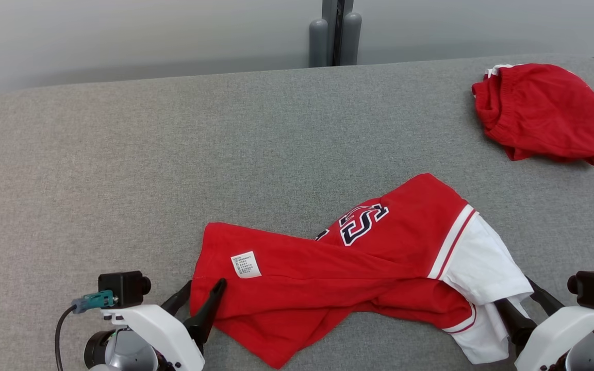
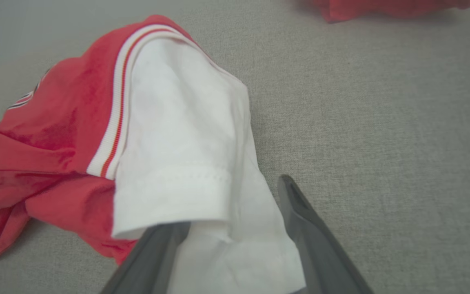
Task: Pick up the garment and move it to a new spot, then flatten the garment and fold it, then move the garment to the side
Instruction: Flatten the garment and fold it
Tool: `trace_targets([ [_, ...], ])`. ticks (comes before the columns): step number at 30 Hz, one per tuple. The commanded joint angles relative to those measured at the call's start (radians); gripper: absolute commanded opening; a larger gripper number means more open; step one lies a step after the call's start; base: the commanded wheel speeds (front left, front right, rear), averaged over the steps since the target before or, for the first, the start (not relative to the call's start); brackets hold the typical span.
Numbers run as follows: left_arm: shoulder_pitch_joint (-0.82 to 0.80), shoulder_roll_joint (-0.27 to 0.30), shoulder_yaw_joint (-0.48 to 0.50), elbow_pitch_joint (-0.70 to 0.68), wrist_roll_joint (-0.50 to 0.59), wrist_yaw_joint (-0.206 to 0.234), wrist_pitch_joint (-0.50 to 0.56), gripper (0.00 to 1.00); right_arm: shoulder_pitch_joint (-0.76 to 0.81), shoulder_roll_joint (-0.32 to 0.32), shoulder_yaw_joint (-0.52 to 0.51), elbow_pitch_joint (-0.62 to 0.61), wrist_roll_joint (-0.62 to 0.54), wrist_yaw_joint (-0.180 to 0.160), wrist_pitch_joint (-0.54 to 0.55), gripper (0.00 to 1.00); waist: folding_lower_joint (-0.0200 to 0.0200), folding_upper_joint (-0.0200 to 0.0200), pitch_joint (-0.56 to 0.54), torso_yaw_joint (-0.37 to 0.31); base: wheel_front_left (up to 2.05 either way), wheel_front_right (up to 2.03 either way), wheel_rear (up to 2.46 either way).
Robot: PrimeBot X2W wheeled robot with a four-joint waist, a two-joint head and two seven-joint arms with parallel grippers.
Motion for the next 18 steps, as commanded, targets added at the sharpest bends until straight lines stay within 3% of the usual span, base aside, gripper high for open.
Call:
trace_targets([
  [1,0.003,0.008,0.002,-0.005,-0.010,0.004,0.009,1.00,-0.009,-0.006,0.000,0.003,0.003,0.001,-0.008,1.00,0.0000,0.0000,-0.001,-0.001,0.00,0.00,0.00],
  [4,0.010,0.012,0.002,-0.012,-0.014,0.010,0.020,1.00,-0.011,-0.007,0.004,0.006,0.002,0.001,-0.010,1.00,0.0000,0.0000,-0.002,-0.001,0.00,0.00,0.00],
  [5,0.011,0.012,0.003,-0.015,-0.015,0.010,0.021,0.96,-0.013,-0.006,0.004,0.006,0.000,0.001,-0.010,1.00,0.0000,0.0000,-0.002,-0.001,0.00,0.00,0.00],
  [8,0.011,0.012,0.003,-0.021,-0.016,0.011,0.015,0.74,-0.012,-0.004,0.006,0.005,-0.004,0.001,-0.009,1.00,0.0000,0.0000,-0.003,-0.001,0.00,0.00,0.00],
  [10,0.011,0.014,-0.001,-0.024,-0.015,0.011,0.016,0.52,-0.011,-0.004,0.008,0.005,-0.004,0.001,-0.008,1.00,0.0000,0.0000,-0.003,0.000,0.00,0.00,0.00],
  [11,0.011,0.014,-0.003,-0.025,-0.016,0.010,0.018,0.45,-0.011,-0.004,0.009,0.005,-0.004,0.001,-0.007,0.93,0.0000,0.0000,-0.003,0.000,0.00,0.00,0.00],
  [12,0.010,0.015,-0.005,-0.025,-0.016,0.010,0.019,0.36,-0.011,-0.004,0.010,0.004,-0.003,0.001,-0.007,0.65,0.0000,0.0000,-0.003,0.001,0.00,0.00,0.00],
  [13,0.009,0.016,-0.006,-0.026,-0.017,0.010,0.018,0.27,-0.011,-0.005,0.012,0.004,-0.002,0.001,-0.006,0.43,0.0000,0.0000,-0.003,0.001,0.00,0.00,0.00],
  [14,0.009,0.016,-0.007,-0.027,-0.016,0.009,0.017,0.00,-0.012,-0.005,0.013,0.003,-0.002,0.001,-0.006,0.24,0.0000,0.0000,-0.003,0.002,0.00,0.00,0.00],
  [15,0.007,0.017,-0.009,-0.029,-0.016,0.009,0.013,0.00,-0.012,-0.007,0.015,0.003,-0.003,0.001,-0.007,0.00,0.0000,0.0000,-0.003,0.002,0.00,0.00,0.00],
  [18,0.003,0.017,-0.002,-0.037,-0.011,0.010,-0.011,0.00,-0.013,-0.010,0.019,-0.001,-0.003,0.001,-0.015,0.00,0.0000,0.0000,-0.005,0.004,0.00,0.00,0.00],
])
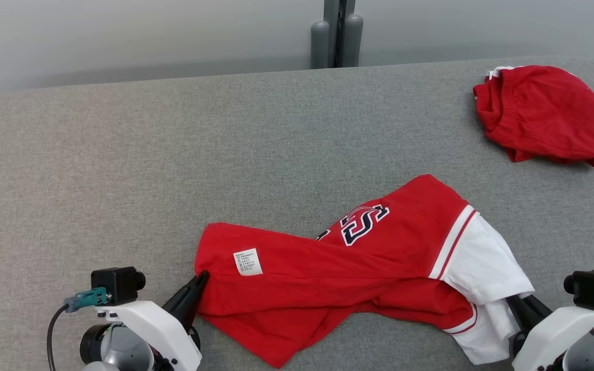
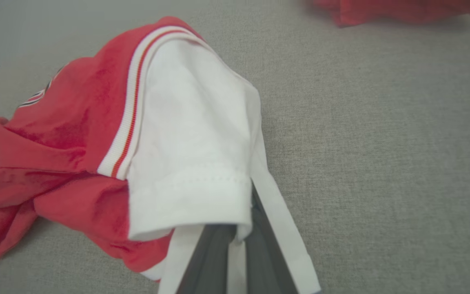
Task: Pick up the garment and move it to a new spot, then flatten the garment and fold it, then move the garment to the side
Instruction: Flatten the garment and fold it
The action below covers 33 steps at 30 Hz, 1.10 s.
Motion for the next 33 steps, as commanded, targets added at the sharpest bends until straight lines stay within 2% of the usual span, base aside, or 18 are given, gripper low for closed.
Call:
trace_targets([
  [1,-0.001,0.004,0.006,-0.005,0.005,0.003,-0.011,0.00,-0.008,-0.009,-0.003,-0.006,-0.005,0.001,-0.016,0.00,0.0000,0.0000,-0.002,0.001,0.00,0.00,0.00],
  [6,0.010,0.010,0.011,-0.022,0.010,0.007,-0.031,0.00,-0.010,-0.012,-0.026,-0.013,-0.018,0.001,-0.042,0.00,0.0000,0.0000,-0.013,0.002,0.00,0.00,0.00],
  [14,0.031,0.028,0.035,-0.102,0.022,0.025,-0.071,0.00,-0.014,0.019,-0.111,-0.050,-0.076,0.001,-0.125,0.00,0.0000,0.0000,-0.029,0.001,0.00,0.00,0.00],
  [19,0.060,0.039,0.055,-0.233,0.034,0.054,-0.086,0.00,-0.003,0.044,-0.167,-0.125,-0.103,0.001,-0.200,0.00,0.0000,0.0000,-0.046,0.008,0.00,0.00,0.00],
  [25,0.106,0.047,0.046,-0.330,0.039,0.083,-0.054,0.00,0.038,0.070,-0.201,-0.212,-0.117,0.001,-0.204,0.00,0.0000,0.0000,-0.055,0.011,0.00,0.00,0.00],
  [33,0.069,0.064,0.053,-0.390,0.047,0.080,-0.054,0.00,0.004,0.064,-0.165,-0.282,-0.110,0.001,-0.178,0.00,0.0000,0.0000,-0.033,0.006,0.00,0.00,0.00],
])
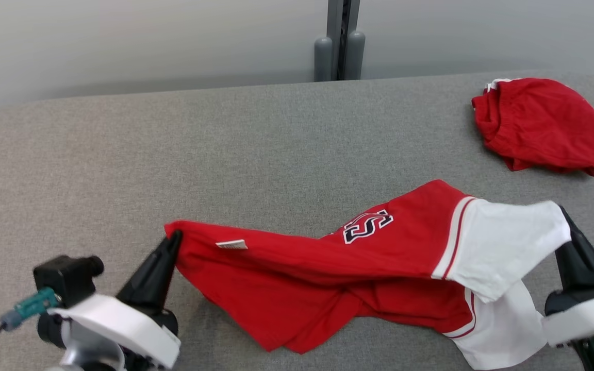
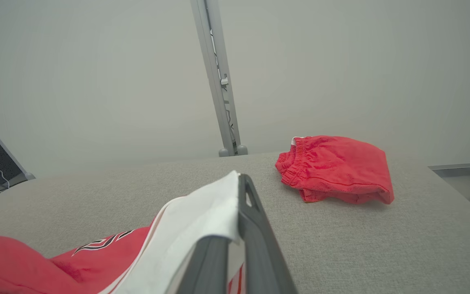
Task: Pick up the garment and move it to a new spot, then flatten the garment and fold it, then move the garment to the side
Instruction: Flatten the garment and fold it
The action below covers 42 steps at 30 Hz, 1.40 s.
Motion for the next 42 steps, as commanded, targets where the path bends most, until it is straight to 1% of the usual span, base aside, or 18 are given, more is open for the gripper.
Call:
trace_targets([
  [1,-0.044,0.013,0.010,-0.004,0.002,-0.008,0.001,0.00,-0.035,-0.016,0.005,-0.007,0.006,0.000,0.003,0.00,0.0000,0.0000,0.012,-0.003,0.00,0.00,0.00],
  [2,-0.064,0.013,0.011,0.002,-0.010,-0.015,0.004,0.00,-0.056,-0.020,0.017,-0.003,0.018,0.000,0.010,0.00,0.0000,0.0000,0.021,-0.003,0.00,0.00,0.00],
  [4,-0.122,0.043,0.017,0.023,0.000,-0.028,0.012,0.00,-0.115,-0.051,0.040,0.015,0.024,0.000,0.019,0.00,0.0000,0.0000,0.045,-0.002,0.00,0.00,0.00],
  [9,-0.350,0.088,0.036,0.125,-0.032,-0.064,0.025,0.00,-0.343,-0.096,0.111,0.096,0.077,0.000,0.024,0.00,0.0000,0.0000,0.119,-0.003,0.00,0.00,0.00],
  [11,-0.461,0.122,0.029,0.193,-0.023,-0.075,0.035,0.00,-0.459,-0.121,0.143,0.147,0.096,0.001,0.031,0.00,0.0000,0.0000,0.157,-0.005,0.00,0.00,0.00],
  [13,-0.588,0.140,0.018,0.268,-0.037,-0.085,0.041,0.00,-0.589,-0.136,0.180,0.211,0.133,0.001,0.037,0.00,0.0000,0.0000,0.200,-0.006,0.00,0.00,0.00],
  [14,-0.653,0.163,0.006,0.307,-0.025,-0.088,0.047,0.00,-0.660,-0.147,0.200,0.242,0.139,0.001,0.042,0.00,0.0000,0.0000,0.225,-0.007,0.00,0.00,0.00],
  [19,-0.978,0.214,-0.062,0.503,-0.033,-0.096,0.040,0.00,-1.015,-0.175,0.293,0.407,0.186,0.000,0.049,0.00,0.0000,0.0000,0.349,-0.009,0.00,0.00,0.00],
  [21,-1.109,0.231,-0.098,0.563,-0.052,-0.096,0.024,0.00,-1.165,-0.196,0.334,0.469,0.176,0.001,0.049,0.00,0.0000,0.0000,0.399,-0.007,0.00,0.00,0.00],
  [23,-1.225,0.244,-0.133,0.625,-0.078,-0.095,0.005,0.00,-1.305,-0.199,0.355,0.534,0.187,0.000,0.035,0.00,0.0000,0.0000,0.440,-0.004,0.00,0.00,0.00],
  [24,-1.225,0.244,-0.133,0.625,-0.078,-0.095,0.005,0.00,-1.305,-0.199,0.355,0.534,0.187,0.000,0.035,0.00,0.0000,0.0000,0.440,-0.004,0.00,0.00,0.00],
  [27,-1.393,0.264,-0.176,0.725,-0.094,-0.096,-0.038,0.00,-1.498,-0.203,0.378,0.639,0.179,0.000,0.004,0.00,0.0000,0.0000,0.481,-0.003,0.00,0.00,0.00],
  [30,-1.534,0.279,-0.224,0.806,-0.102,-0.096,-0.108,0.00,-1.676,-0.197,0.386,0.747,0.165,0.000,-0.054,0.00,0.0000,0.0000,0.500,-0.008,0.00,0.00,0.00],
  [33,-1.649,0.291,-0.248,0.879,-0.109,-0.095,-0.187,0.00,-1.826,-0.192,0.375,0.839,0.133,0.000,-0.138,0.00,0.0000,0.0000,0.514,-0.012,0.00,0.00,0.00],
  [36,-1.720,0.283,-0.282,0.940,-0.138,-0.095,-0.226,0.00,-1.908,-0.168,0.379,0.919,0.127,0.000,-0.190,0.00,0.0000,0.0000,0.526,-0.015,0.00,0.00,0.00],
  [38,-1.737,0.278,-0.318,0.966,-0.175,-0.095,-0.234,0.00,-1.938,-0.155,0.417,0.946,0.137,0.000,-0.195,0.00,0.0000,0.0000,0.528,-0.016,0.00,0.00,0.00],
  [40,-1.721,0.284,-0.349,0.989,-0.217,-0.095,-0.228,0.00,-1.927,-0.154,0.453,0.963,0.156,0.000,-0.196,0.00,0.0000,0.0000,0.525,-0.016,0.00,0.00,0.00],
  [42,-1.677,0.287,-0.403,1.002,-0.261,-0.095,-0.196,0.00,-1.894,-0.154,0.486,0.976,0.184,0.000,-0.194,0.00,0.0000,0.0000,0.523,-0.017,0.00,0.00,0.00],
])
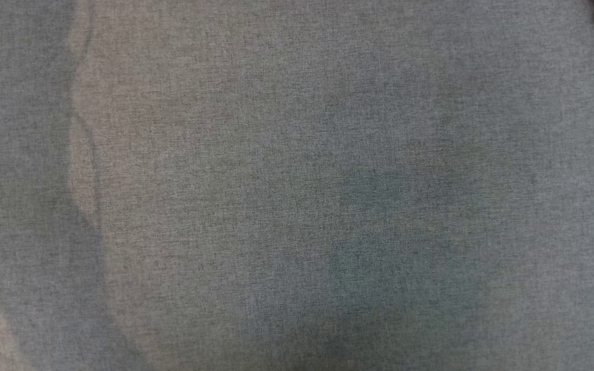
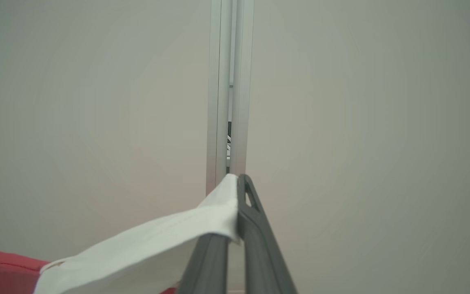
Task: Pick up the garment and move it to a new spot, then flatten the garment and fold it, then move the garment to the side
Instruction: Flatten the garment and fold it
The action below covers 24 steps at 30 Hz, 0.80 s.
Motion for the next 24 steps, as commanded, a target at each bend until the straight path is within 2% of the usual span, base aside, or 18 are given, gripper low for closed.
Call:
trace_targets([
  [1,0.055,0.010,-0.042,0.002,-0.032,0.000,0.025,0.00,0.048,-0.010,0.024,0.010,0.022,0.000,0.003,0.00,-0.0001,0.0000,-0.002,-0.001,0.00,0.00,0.00],
  [9,0.283,0.110,-0.285,-0.059,-0.204,0.000,0.162,0.00,0.336,-0.068,0.188,-0.035,0.147,0.000,0.078,0.00,-0.0001,0.0000,-0.038,-0.009,0.00,0.00,0.00],
  [14,0.428,0.145,-0.371,-0.086,-0.301,0.000,0.123,0.00,0.546,-0.137,0.280,-0.117,0.234,0.000,0.101,0.00,-0.0001,0.0000,-0.102,-0.007,0.00,0.00,0.00],
  [24,0.663,0.199,-0.514,-0.148,-0.400,0.000,0.047,0.00,0.888,-0.249,0.398,-0.271,0.338,0.000,0.172,0.00,-0.0001,0.0000,-0.296,-0.005,0.00,0.00,0.00],
])
